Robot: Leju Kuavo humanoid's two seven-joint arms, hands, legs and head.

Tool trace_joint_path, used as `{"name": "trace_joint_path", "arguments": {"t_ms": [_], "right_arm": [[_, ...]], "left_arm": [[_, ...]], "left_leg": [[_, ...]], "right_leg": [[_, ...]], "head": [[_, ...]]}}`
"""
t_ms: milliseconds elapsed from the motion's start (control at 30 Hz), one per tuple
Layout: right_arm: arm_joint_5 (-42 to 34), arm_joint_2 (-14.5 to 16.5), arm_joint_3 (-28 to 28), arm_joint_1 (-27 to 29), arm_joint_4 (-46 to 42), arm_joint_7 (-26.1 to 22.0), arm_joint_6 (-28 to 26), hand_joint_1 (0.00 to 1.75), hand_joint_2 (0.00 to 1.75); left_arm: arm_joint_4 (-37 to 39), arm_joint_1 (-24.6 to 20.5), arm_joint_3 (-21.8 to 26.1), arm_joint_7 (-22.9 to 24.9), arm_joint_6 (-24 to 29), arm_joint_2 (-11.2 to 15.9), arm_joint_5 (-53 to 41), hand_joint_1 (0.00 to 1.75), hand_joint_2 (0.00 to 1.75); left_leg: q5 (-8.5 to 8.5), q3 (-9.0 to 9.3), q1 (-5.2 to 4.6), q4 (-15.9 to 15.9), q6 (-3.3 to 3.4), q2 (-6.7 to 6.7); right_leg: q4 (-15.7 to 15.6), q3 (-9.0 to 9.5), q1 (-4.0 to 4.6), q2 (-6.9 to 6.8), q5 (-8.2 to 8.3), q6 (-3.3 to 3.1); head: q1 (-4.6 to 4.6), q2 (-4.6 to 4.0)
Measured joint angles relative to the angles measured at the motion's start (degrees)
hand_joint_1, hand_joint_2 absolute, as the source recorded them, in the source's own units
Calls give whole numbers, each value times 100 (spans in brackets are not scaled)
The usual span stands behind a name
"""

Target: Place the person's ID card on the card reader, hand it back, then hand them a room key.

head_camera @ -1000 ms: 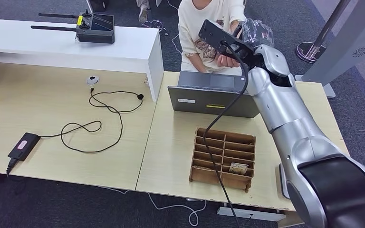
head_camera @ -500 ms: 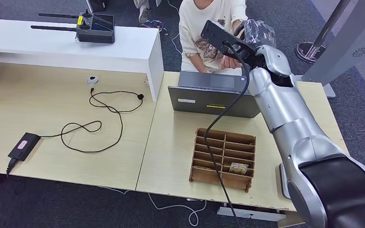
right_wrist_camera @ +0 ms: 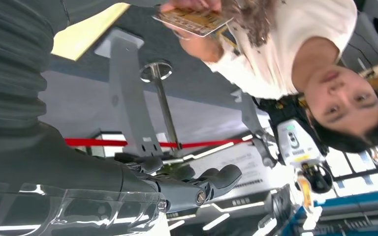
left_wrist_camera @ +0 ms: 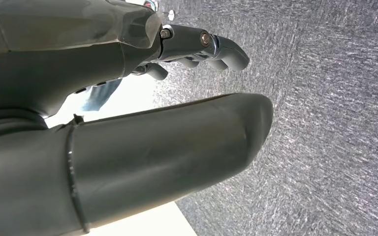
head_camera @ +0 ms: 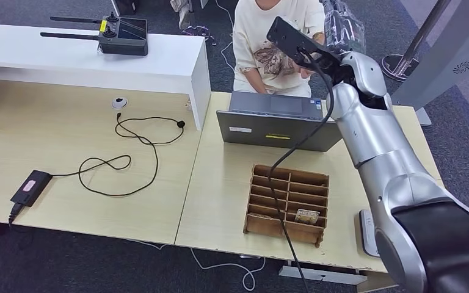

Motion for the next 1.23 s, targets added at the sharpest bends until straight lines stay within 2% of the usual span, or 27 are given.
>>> {"name": "trace_joint_path", "arguments": {"t_ms": [200, 267, 367, 533, 633, 733, 867, 1033, 1167, 1233], "right_arm": [[-346, -180, -226, 74, -282, -793, -366, 0, 175], [-788, -238, -401, 254, -538, -1247, -389, 0, 175], [-1827, -375, -763, 848, -1335, -1759, -55, 0, 175], [-3720, -725, -1415, 2339, -3238, -1659, 708, 0, 175], [-4530, -930, -1751, 3113, -4161, -1680, 1001, 0, 175], [-4770, -1081, -1971, 3590, -4779, -1685, 1098, 0, 175], [-4977, -1181, -2075, 3837, -5170, -1689, 1175, 0, 175], [-5935, -1228, -2139, 4531, -5862, -1871, 1438, 0, 175], [-6539, -1186, -2208, 5328, -6655, -2005, 1410, 0, 175], [-6862, -1150, -2305, 5552, -6902, -2035, 1361, 0, 175]], "left_arm": [[0, 0, 19, 43, 44, -9, 17, 0, 0], [0, 1, 32, 69, 73, -16, 22, 0, 0], [0, 3, 49, 108, 139, -33, 23, 0, 0], [0, 13, 131, 201, 224, -62, 46, 0, 0], [0, 18, 218, 261, 236, -81, 72, 0, 0], [0, 17, 280, 283, 239, -103, 83, 0, 0], [0, 11, 324, 294, 250, -116, 122, 0, 0], [0, 22, 453, 376, 422, -165, 261, 0, 0], [0, 23, 540, 420, 522, -196, 340, 0, 0], [0, 22, 602, 460, 528, -209, 412, 0, 0]], "left_leg": [[0, 1, 0, 0, 0, 2], [0, 2, 1, 1, 0, -1], [-1, 3, 4, 1, 0, -10], [-4, -5, 5, 0, 3, -30], [-9, -9, 4, 0, 8, -26], [-12, -7, 3, 0, 9, -8], [-12, 0, 4, 0, 8, 1], [-10, -2, 6, -2, 7, -11], [-15, -6, 6, -3, 5, -15], [-18, -6, 5, -3, 6, -13]], "right_leg": [[-1, -1, 0, 2, 0, 0], [-3, 0, 2, -1, 0, 0], [-6, 4, 6, -9, 0, 0], [-15, 9, 7, -29, -3, 2], [-18, 9, 6, -24, -3, 3], [-18, 5, 4, -7, -2, 2], [-18, 4, 7, -1, -1, 1], [-16, 9, 9, -13, -3, 2], [-17, 7, 8, -13, -8, 4], [-17, 7, 8, -12, -10, 6]], "head": [[-1, 1], [-2, 1], [-1, 1], [1, 1], [0, 1], [0, 1], [-1, 1], [-1, 2], [0, 0], [0, 0]]}}
